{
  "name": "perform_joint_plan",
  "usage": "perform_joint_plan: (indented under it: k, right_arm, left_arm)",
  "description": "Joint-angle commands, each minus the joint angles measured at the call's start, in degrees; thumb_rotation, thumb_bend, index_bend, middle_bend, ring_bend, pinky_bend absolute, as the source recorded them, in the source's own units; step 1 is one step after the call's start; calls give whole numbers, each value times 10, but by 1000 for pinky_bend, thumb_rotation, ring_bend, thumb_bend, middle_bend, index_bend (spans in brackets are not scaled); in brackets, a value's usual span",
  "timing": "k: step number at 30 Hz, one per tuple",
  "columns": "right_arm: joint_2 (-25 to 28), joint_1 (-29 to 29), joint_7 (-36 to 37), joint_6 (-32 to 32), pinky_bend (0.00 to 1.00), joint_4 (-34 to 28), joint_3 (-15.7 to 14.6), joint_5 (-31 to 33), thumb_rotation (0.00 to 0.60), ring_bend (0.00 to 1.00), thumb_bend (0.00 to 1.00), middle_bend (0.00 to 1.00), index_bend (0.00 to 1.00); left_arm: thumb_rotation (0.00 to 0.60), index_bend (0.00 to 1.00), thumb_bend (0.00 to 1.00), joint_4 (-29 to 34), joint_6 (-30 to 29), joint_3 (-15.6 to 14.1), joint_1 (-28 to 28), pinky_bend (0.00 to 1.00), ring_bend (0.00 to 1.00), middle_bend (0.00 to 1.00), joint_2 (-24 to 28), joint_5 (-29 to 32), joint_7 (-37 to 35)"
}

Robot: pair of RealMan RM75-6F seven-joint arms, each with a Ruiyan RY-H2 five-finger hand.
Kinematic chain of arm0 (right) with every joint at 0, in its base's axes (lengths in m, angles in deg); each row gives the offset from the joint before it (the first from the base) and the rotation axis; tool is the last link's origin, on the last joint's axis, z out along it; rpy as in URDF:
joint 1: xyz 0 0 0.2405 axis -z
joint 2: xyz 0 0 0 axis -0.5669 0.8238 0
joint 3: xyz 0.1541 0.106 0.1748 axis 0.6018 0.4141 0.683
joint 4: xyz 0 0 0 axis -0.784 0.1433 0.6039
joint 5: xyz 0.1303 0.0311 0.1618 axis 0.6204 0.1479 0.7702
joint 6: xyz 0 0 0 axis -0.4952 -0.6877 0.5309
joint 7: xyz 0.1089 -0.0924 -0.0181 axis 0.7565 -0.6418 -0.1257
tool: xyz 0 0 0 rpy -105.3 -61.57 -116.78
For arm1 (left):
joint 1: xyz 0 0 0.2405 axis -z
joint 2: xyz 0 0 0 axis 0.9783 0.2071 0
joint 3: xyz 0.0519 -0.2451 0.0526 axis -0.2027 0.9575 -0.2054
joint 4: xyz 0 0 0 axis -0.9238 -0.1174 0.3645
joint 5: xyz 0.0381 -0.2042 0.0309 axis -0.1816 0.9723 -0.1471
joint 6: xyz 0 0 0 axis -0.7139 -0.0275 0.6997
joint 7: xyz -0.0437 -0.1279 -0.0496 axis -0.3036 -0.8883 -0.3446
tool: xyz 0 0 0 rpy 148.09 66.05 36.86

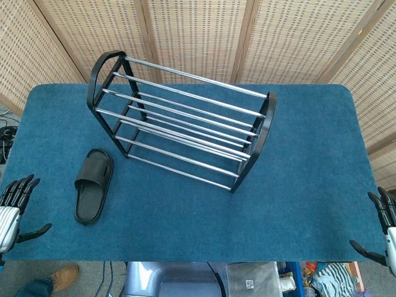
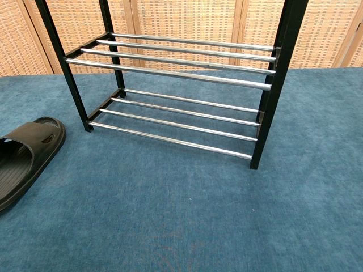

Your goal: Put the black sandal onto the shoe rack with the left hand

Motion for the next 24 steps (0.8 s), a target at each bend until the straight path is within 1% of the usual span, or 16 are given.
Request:
perform_joint_plan:
  k: [1, 3, 4, 5, 7, 8, 9, 12, 17, 21, 24]
  right_arm:
    - [0, 0, 0, 0, 0, 0, 0, 0, 600, 0, 0, 0, 0]
    - [0, 0, 0, 0, 0, 0, 0, 0, 600, 0, 0, 0, 0]
    - [0, 0, 0, 0, 0, 0, 0, 0, 600, 0, 0, 0, 0]
    - [0, 0, 0, 0, 0, 0, 0, 0, 600, 0, 0, 0, 0]
    - [0, 0, 0, 0, 0, 0, -1, -1, 600, 0, 0, 0, 0]
    - [0, 0, 0, 0, 0, -1, -1, -2, 600, 0, 0, 0, 0]
    - [0, 0, 0, 1, 0, -1, -1, -2, 600, 0, 0, 0, 0]
    - [0, -1, -3, -2, 0, -1, 0, 0, 600, 0, 0, 0, 0]
    - [-1, -3, -5, -7, 0, -3, 2, 6, 600, 0, 0, 0, 0]
    - [0, -3, -4, -8, 0, -4, 4, 11, 600, 0, 0, 0, 0]
    - [0, -5, -3, -12, 0, -4, 5, 16, 600, 0, 0, 0, 0]
  left_arm:
    - [600, 0, 176, 1, 4, 0, 1, 0, 0, 0, 1, 2, -4]
    - [600, 0, 179, 1, 13, 1, 5, 0, 0, 0, 2, 6, -12]
    - [600, 0, 268, 0, 18, 1, 7, 0, 0, 0, 3, 7, -17]
    - [600, 0, 396, 0, 24, 2, 9, 0, 0, 0, 3, 10, -23]
    - [600, 0, 872, -5, 49, 6, 20, 0, 0, 0, 4, 22, -46]
    - [600, 0, 959, -8, 63, 11, 27, 0, 0, 0, 3, 32, -61]
    - [600, 0, 1000, -13, 80, 16, 35, 0, 0, 0, 1, 43, -79]
    - [600, 0, 1000, -25, 140, 28, 64, 0, 0, 0, 0, 69, -146]
    - [600, 0, 1000, -80, 276, 57, 134, 0, 0, 0, -8, 110, -308]
    - [600, 0, 1000, -125, 371, 78, 177, 0, 0, 0, -25, 151, -379]
    - [600, 0, 1000, -162, 428, 89, 205, 0, 0, 0, -44, 175, -397]
